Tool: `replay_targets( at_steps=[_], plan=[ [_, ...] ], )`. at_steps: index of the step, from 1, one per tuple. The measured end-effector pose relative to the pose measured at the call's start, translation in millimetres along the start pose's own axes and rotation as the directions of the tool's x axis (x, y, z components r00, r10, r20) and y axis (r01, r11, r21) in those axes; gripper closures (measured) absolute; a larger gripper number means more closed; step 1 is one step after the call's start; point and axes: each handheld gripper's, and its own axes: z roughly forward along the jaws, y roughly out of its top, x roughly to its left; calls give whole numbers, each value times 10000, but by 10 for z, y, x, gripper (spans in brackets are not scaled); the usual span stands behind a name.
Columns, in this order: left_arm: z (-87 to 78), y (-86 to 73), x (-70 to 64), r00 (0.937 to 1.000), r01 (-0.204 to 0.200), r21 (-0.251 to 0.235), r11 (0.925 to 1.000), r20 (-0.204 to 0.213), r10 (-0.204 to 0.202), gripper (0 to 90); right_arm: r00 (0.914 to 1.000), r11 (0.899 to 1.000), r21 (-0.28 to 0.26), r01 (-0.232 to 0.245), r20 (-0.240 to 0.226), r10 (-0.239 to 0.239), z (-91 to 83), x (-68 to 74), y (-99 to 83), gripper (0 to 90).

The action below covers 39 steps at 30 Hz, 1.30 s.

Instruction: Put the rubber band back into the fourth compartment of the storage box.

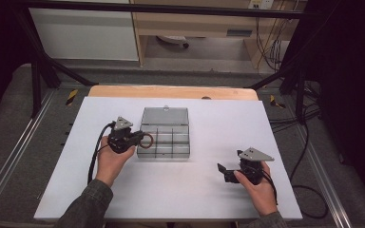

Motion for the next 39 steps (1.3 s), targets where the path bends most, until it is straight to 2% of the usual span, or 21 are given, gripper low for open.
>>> replay_targets(
  at_steps=[12,21,39],
  plan=[
    [20,-36,-9,10000,-61,180,9998,-54,62,842,10000,10000,1,10,-37,-10,-3,3,2,44],
    [53,-43,-38,9993,-325,368,9988,-146,331,842,10000,10000,42,-14,-90,15,-4,13,3,44],
    [125,-92,-94,9977,-604,512,9969,-289,619,841,9998,9999,65,90,-154,-89,5,25,4,44]
  ],
)
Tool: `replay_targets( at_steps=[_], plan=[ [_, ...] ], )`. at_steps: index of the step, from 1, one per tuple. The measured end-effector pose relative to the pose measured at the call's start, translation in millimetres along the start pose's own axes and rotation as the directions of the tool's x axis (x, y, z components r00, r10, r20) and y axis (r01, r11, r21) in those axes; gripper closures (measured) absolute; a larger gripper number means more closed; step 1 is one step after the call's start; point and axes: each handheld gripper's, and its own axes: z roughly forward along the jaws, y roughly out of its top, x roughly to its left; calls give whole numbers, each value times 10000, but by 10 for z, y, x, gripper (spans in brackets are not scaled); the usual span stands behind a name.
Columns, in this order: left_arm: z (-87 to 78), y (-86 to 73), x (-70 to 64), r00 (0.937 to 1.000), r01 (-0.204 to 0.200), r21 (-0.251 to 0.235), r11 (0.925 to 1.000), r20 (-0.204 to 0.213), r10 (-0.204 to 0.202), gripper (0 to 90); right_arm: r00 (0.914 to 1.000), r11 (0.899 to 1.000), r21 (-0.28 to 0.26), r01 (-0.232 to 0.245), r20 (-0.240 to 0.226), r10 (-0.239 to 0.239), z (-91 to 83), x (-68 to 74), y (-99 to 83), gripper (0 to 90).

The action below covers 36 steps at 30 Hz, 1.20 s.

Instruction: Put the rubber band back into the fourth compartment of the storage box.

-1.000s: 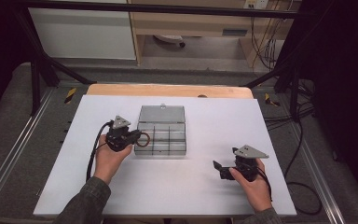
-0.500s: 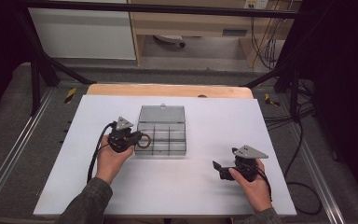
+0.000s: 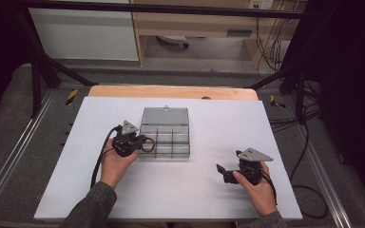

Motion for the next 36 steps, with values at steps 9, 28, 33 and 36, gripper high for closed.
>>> replay_targets(
  at_steps=[9,28,33,36],
  plan=[
    [21,-16,-13,10000,-45,67,10000,-58,45,840,10000,10000,24,-27,-20,27,1,5,0,44],
    [36,-43,-52,10000,-45,149,9999,7,45,838,10000,10000,19,-6,7,6,-1,1,-1,44],
    [32,-42,-52,10000,-43,138,9999,10,43,836,10000,10000,11,-33,25,33,1,-4,-3,44],
    [34,-44,-49,10000,-41,221,9997,38,40,835,10000,10000,7,-34,27,34,1,-4,-2,44]
  ],
)
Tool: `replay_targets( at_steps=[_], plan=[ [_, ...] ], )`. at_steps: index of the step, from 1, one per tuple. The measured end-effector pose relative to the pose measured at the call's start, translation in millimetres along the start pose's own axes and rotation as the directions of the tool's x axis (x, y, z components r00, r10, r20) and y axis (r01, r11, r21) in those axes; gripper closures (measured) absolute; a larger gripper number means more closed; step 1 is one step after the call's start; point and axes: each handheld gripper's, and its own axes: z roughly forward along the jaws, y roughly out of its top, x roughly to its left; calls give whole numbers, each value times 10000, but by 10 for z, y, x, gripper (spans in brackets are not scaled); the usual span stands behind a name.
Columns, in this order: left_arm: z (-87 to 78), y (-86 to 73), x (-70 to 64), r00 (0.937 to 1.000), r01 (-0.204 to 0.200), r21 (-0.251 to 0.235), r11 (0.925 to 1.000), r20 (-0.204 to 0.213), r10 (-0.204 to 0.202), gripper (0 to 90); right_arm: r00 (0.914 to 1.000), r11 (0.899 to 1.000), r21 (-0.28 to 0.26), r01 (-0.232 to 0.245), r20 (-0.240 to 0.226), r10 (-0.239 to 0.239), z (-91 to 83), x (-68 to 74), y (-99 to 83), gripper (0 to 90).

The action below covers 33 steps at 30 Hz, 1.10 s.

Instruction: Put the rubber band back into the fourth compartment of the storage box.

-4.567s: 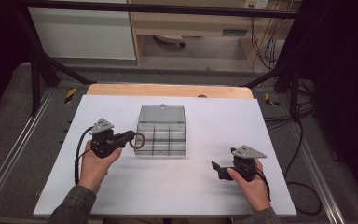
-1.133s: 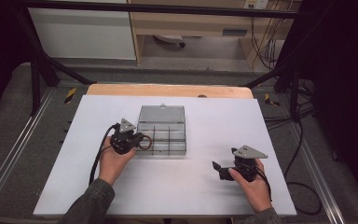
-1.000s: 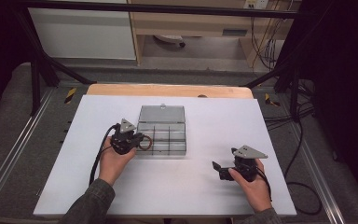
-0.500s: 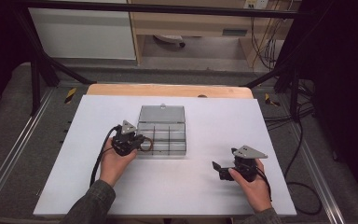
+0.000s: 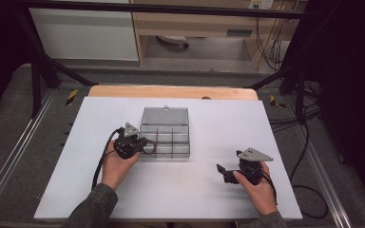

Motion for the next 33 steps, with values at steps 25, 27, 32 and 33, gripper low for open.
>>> replay_targets(
  at_steps=[25,27,32,33],
  plan=[
    [-13,138,-104,10000,-22,-419,9991,-48,20,673,9999,9999,-34,-133,7,133,16,-26,-19,42],
    [-14,163,-112,10000,-35,-455,9990,-69,32,651,9999,9998,-48,-169,-9,169,16,-34,-21,43],
    [-20,210,-147,10000,-31,-630,9980,-90,26,599,9999,9998,-70,-169,15,169,8,-37,-21,42],
    [-25,218,-159,9999,-35,-708,9975,-126,26,587,9999,9998,-79,-166,6,166,6,-34,-19,43]
  ],
)
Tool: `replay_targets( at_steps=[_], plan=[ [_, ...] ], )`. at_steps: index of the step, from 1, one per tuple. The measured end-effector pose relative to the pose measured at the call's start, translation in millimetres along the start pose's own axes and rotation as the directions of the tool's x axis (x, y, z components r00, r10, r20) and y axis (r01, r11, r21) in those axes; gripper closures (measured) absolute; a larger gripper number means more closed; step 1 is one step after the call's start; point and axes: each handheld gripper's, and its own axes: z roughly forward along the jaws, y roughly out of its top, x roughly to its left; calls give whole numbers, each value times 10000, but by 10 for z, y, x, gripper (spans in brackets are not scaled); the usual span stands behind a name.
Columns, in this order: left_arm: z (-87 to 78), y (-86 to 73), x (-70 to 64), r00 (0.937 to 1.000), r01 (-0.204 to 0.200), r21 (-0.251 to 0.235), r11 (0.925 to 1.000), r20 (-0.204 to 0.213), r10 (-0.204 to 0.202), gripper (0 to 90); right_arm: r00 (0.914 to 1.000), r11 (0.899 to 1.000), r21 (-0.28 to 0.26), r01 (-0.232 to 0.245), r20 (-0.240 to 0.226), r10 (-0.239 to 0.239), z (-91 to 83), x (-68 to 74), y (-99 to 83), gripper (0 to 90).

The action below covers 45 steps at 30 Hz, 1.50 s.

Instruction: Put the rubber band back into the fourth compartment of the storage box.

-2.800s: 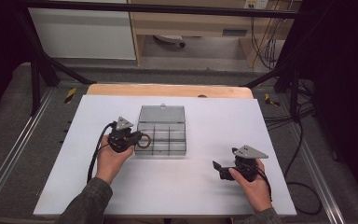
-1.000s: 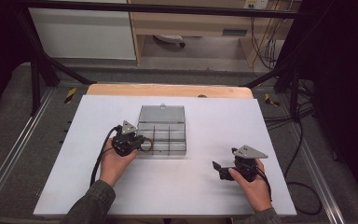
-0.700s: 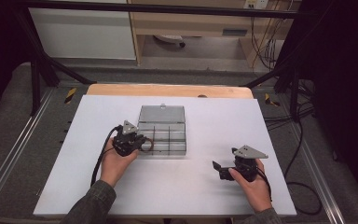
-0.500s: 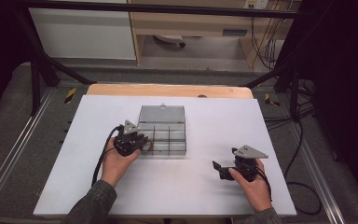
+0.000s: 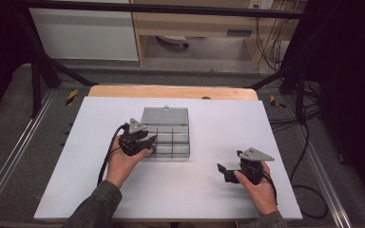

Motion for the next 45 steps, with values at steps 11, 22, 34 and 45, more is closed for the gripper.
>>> replay_targets(
  at_steps=[11,22,34,45],
  plan=[
    [-76,34,-59,9995,243,-600,9979,-165,-253,293,9999,9999,41,144,19,-144,5,25,16,42],
    [-244,72,-36,9959,888,-1511,9845,325,-849,91,9998,9998,-7,202,31,-202,-13,43,25,40],
    [-395,77,16,9923,1132,-1695,9790,688,-1029,75,9998,9999,-35,165,79,-165,-20,32,22,32],
    [-508,53,154,9906,1323,-1820,9744,585,-1236,63,9998,9998,-34,191,44,-191,-21,35,21,28]
  ],
)
